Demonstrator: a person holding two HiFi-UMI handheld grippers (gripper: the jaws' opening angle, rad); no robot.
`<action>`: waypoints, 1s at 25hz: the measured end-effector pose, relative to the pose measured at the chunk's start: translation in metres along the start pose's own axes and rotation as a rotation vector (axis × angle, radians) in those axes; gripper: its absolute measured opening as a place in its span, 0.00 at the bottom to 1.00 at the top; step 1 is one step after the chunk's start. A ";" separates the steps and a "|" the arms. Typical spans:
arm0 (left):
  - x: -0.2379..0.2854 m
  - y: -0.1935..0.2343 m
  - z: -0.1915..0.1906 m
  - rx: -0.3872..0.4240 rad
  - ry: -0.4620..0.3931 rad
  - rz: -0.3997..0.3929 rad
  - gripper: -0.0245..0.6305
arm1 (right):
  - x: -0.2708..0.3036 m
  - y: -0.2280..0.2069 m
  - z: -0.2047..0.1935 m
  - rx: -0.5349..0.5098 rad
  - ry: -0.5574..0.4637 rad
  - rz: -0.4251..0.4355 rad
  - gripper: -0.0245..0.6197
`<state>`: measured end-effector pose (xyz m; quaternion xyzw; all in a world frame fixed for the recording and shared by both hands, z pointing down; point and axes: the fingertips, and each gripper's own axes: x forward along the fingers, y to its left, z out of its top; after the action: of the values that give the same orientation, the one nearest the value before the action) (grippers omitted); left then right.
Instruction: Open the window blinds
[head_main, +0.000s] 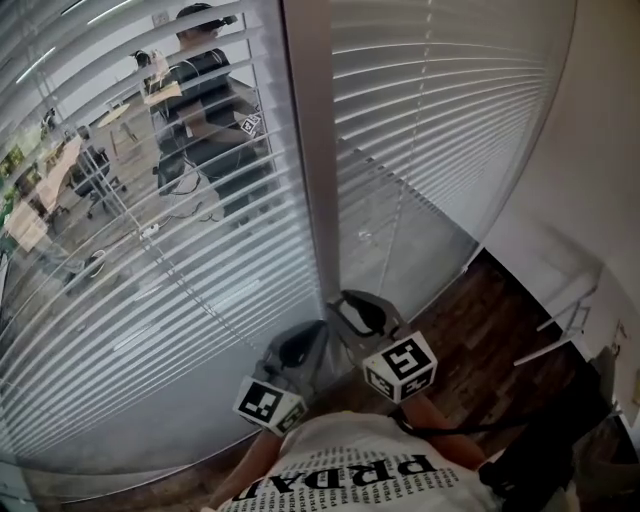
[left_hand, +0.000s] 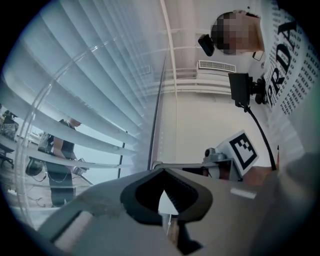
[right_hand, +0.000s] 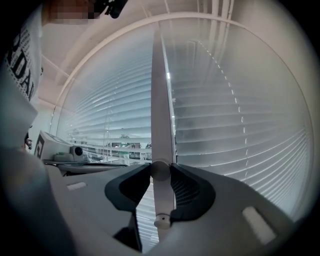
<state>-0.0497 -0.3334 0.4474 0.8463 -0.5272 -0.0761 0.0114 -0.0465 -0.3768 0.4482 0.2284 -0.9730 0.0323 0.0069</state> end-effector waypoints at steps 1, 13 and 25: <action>-0.001 0.000 -0.003 0.011 0.009 0.001 0.03 | -0.001 0.000 -0.001 0.002 -0.001 0.002 0.25; -0.008 0.004 -0.003 0.014 0.014 -0.017 0.03 | 0.006 0.006 -0.002 -0.007 0.017 0.005 0.25; -0.003 0.003 -0.001 0.011 0.014 -0.033 0.03 | 0.005 0.003 -0.001 -0.048 0.024 -0.030 0.24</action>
<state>-0.0537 -0.3321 0.4490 0.8554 -0.5134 -0.0674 0.0091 -0.0524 -0.3767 0.4491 0.2425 -0.9698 0.0117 0.0246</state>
